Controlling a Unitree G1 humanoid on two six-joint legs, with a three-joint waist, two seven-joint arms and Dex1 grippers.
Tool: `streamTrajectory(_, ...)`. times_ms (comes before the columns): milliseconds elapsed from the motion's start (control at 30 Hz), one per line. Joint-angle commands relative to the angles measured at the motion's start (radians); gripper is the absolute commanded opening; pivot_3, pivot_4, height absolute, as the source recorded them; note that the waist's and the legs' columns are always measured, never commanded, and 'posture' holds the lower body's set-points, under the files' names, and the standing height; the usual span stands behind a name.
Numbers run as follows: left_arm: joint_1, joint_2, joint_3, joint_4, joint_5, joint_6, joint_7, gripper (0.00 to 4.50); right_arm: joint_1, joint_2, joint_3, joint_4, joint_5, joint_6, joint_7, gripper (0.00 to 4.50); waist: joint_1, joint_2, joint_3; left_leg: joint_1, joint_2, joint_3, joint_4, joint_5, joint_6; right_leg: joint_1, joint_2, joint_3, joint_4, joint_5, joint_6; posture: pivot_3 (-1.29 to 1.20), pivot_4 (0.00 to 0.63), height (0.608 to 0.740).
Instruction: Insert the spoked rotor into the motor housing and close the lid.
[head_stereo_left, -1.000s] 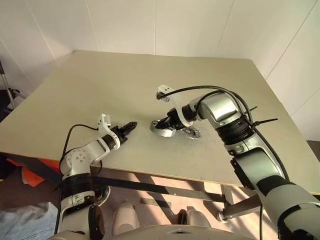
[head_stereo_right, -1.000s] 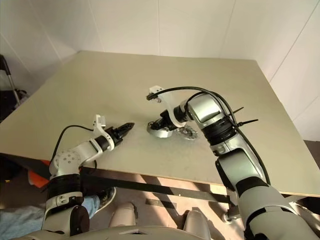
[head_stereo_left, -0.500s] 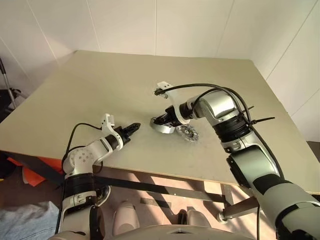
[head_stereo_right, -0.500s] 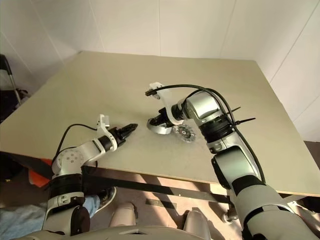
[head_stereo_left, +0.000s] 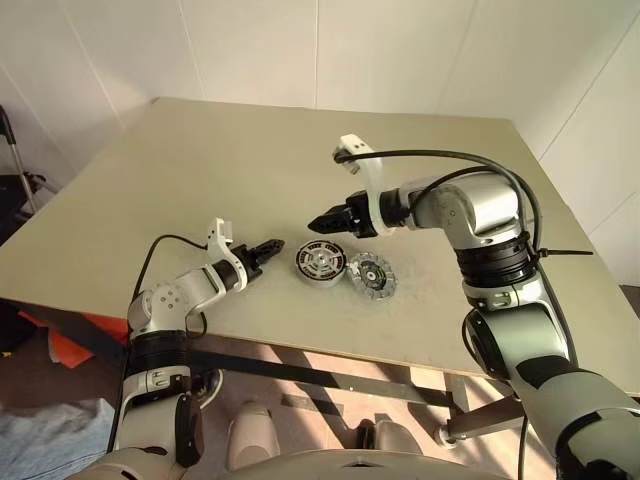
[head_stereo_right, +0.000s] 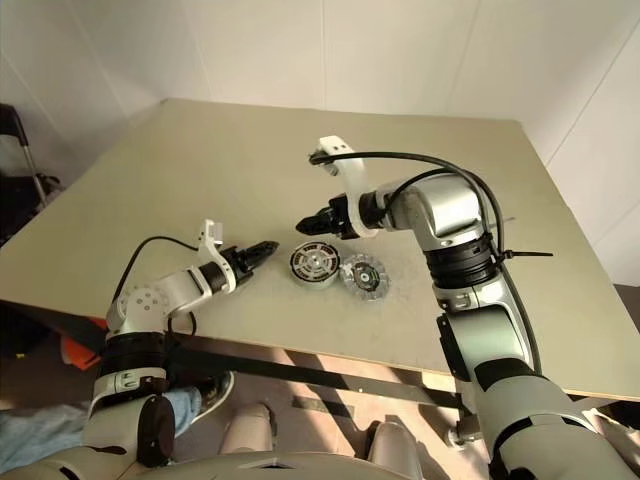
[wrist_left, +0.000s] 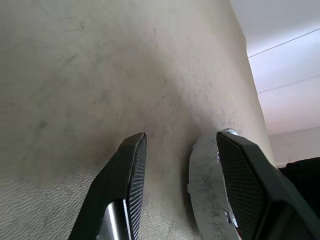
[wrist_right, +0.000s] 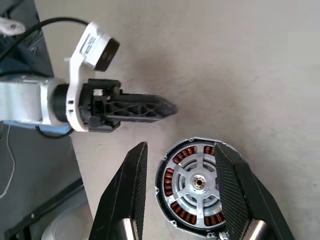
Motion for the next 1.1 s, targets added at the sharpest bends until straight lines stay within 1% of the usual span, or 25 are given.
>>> streamTrajectory(33,-0.043,0.002,-0.021,-0.023,-0.027,0.021,-0.042,2.37,0.051,0.015,-0.243,-0.006,-0.039,0.106,-0.151,2.33,0.008,-0.001,0.0,0.0,0.0,0.0,0.0,0.0,-0.001,0.001,0.0,0.0,0.0,0.0,0.0,0.0,0.0,0.74)
streamTrajectory(100,-0.055,0.002,-0.045,-0.032,-0.042,0.051,-0.075,2.37,0.149,-0.011,-0.34,-0.075,-0.022,0.154,-0.19,2.33,0.017,-0.002,-0.001,0.001,-0.001,0.0,0.0,0.0,-0.001,0.002,-0.001,0.0,0.0,0.0,0.0,0.0,0.0,0.74)
streamTrajectory(167,-0.062,0.006,-0.06,-0.035,-0.049,0.069,-0.1,2.37,0.221,-0.029,-0.389,-0.126,0.018,0.165,-0.221,2.33,0.027,-0.001,-0.001,0.001,-0.001,0.0,0.0,0.0,-0.001,0.003,-0.001,0.0,-0.001,0.0,0.0,0.0,0.0,0.74)
streamTrajectory(300,-0.1,0.009,-0.107,0.014,-0.018,0.068,-0.145,2.37,0.387,-0.06,-0.498,-0.208,0.174,0.165,-0.29,2.33,0.023,0.003,-0.002,0.001,-0.001,0.001,-0.001,0.001,-0.001,0.0,0.0,0.0,0.0,0.0,0.0,0.0,0.0,0.74)
streamTrajectory(367,-0.121,0.01,-0.126,0.044,-0.003,0.065,-0.162,2.37,0.444,-0.065,-0.556,-0.221,0.252,0.165,-0.34,2.33,0.02,0.004,-0.002,0.003,0.0,0.001,-0.002,0.001,-0.001,0.001,0.0,0.001,0.0,0.0,0.0,0.0,0.0,0.74)
streamTrajectory(533,-0.149,0.023,-0.163,0.083,0.026,0.063,-0.199,2.37,0.518,-0.054,-0.659,-0.203,0.455,0.165,-0.469,2.33,0.019,0.006,-0.003,0.006,-0.001,0.003,-0.001,0.001,-0.001,0.002,-0.001,0.003,0.0,-0.001,0.003,0.0,0.0,0.74)
streamTrajectory(600,-0.156,0.029,-0.163,0.095,0.034,0.061,-0.207,2.37,0.55,-0.037,-0.67,-0.197,0.52,0.165,-0.529,2.33,0.019,0.006,-0.003,0.006,-0.001,0.003,-0.001,0.001,-0.001,0.003,0.0,0.003,0.0,-0.004,0.007,0.0,0.0,0.74)
streamTrajectory(800,-0.161,0.045,-0.157,0.1,0.045,0.07,-0.216,2.37,0.618,0.012,-0.681,-0.187,0.666,0.165,-0.672,2.33,0.02,0.006,-0.004,0.006,-0.001,0.003,-0.001,0.001,-0.001,0.003,-0.001,0.002,0.0,-0.004,0.007,0.0,0.0,0.74)
streamTrajectory(867,-0.159,0.049,-0.156,0.095,0.046,0.075,-0.213,2.37,0.632,0.019,-0.676,-0.181,0.706,0.165,-0.699,2.33,0.02,0.006,-0.004,0.006,-0.001,0.003,-0.001,0.001,-0.001,0.003,-0.001,0.002,0.0,-0.004,0.007,0.0,0.0,0.74)
streamTrajectory(1000,-0.157,0.055,-0.153,0.088,0.048,0.084,-0.208,2.37,0.635,0.049,-0.668,-0.16,0.74,0.165,-0.738,2.33,0.019,0.007,-0.004,0.006,-0.001,0.002,-0.002,0.0,-0.001,0.003,-0.001,0.002,-0.001,-0.004,0.008,0.0,0.0,0.74)
streamTrajectory(1100,-0.156,0.061,-0.152,0.081,0.049,0.093,-0.204,2.37,0.635,0.093,-0.655,-0.163,0.766,0.165,-0.773,2.33,0.017,0.006,-0.005,0.006,-0.001,0.002,-0.002,0.001,-0.001,0.003,-0.001,0.002,0.0,-0.004,0.008,0.0,0.0,0.74)
